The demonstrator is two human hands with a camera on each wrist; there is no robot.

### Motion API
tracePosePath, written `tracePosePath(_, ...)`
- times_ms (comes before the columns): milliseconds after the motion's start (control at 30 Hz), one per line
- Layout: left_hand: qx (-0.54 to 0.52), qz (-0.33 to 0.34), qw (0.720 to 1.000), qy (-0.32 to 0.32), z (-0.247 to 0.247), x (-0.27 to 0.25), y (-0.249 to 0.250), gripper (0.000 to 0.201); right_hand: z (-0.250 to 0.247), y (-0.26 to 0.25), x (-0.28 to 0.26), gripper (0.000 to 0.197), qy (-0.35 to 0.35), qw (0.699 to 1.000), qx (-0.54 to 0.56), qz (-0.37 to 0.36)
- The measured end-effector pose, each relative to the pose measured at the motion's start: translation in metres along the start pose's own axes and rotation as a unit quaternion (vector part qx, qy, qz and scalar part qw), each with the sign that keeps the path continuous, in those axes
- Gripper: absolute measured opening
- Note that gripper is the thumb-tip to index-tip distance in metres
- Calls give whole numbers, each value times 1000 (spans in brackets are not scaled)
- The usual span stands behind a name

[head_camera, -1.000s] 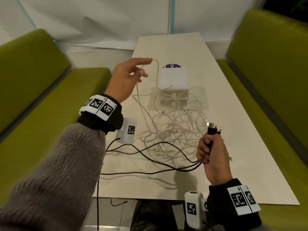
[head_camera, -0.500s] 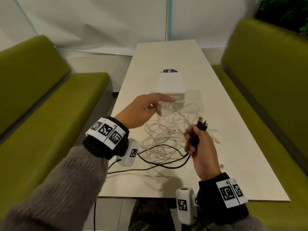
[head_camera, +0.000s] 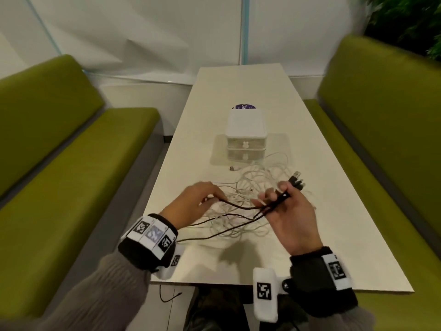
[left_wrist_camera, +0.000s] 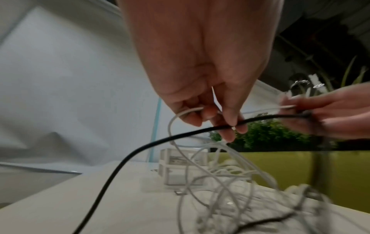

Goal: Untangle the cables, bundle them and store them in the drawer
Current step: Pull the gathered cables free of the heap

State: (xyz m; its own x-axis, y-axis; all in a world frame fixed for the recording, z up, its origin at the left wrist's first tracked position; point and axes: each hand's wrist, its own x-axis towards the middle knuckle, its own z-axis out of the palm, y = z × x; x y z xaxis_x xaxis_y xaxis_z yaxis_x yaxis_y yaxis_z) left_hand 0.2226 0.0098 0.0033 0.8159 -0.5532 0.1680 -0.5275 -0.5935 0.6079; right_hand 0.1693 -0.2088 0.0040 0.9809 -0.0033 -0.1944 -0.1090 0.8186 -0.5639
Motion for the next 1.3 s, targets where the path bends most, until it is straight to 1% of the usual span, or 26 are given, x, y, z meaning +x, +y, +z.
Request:
tracePosePath(67,25,-32,999,14,-11,12,-6,31,6,14,-4,27,7,998,-66,11)
tracePosePath(133,16,-98,995,13,-19,24,-6,36,11,24,-8,30,1,992,-123,17)
tracePosePath(200,-50,-153,986,34,-20,33,-1,31,13,27,-10,32,-8,988,-152,8)
tracePosePath(267,-127,-166,975,77,-16,39,9,17,13,27,-10,32,-14,984,-179,-5)
tracePosePath(300,-137,-169,973,80,-14,42,15,14,13,27,-10,32,-19,979,-201,-10)
tracePosePath(333,-129,-173,975,58,-13,44,21,14,13,28,-11,31,-25,974,-224,-14)
tracePosePath(433,-44,-186,979,-78,-11,48,31,32,14,32,-12,31,-45,959,-278,-13)
tracePosePath(467,-11,-193,975,-106,-12,49,31,36,14,32,-13,31,-50,955,-293,-12)
tracePosePath(533,39,-214,966,-139,-16,50,30,41,14,34,-13,31,-54,946,-318,-14)
tracePosePath(600,33,-245,954,-170,-20,50,28,45,14,35,-13,31,-60,937,-344,-17)
tracePosePath(667,-30,-262,945,-194,-22,48,29,40,15,37,-13,30,-73,926,-370,-16)
tracePosePath(733,-66,-235,950,-198,-24,47,30,26,16,42,-13,28,-90,912,-400,-10)
tracePosePath(767,-64,-210,957,-188,-26,47,30,19,15,46,-12,27,-95,901,-423,-11)
tracePosePath(800,-65,-183,967,-163,-31,48,31,16,14,50,-12,26,-96,890,-446,-11)
tracePosePath(867,-105,-137,982,-81,-42,49,40,17,11,57,-8,26,-78,875,-477,-13)
tracePosePath(933,-159,-90,983,-7,-55,49,56,19,9,56,-1,28,-44,874,-482,-36)
tracePosePath(1000,-206,-49,976,51,-67,47,74,20,9,50,5,28,-24,878,-472,-69)
tracePosePath(1067,-266,-25,958,106,-73,44,88,20,8,45,9,26,-11,878,-469,-93)
tracePosePath(1100,-292,-16,948,129,-74,43,94,19,7,44,11,25,-4,873,-478,-99)
tracePosePath(1167,-329,9,929,167,-77,41,101,17,3,45,14,23,11,857,-508,-86)
tracePosePath(1233,-351,44,916,190,-86,42,108,23,-2,49,19,23,28,845,-532,-54)
tracePosePath(1267,-337,61,919,195,-92,44,112,28,-4,52,22,24,34,845,-533,-42)
tracePosePath(1300,-301,76,929,199,-99,47,114,34,-6,55,25,25,35,850,-525,-36)
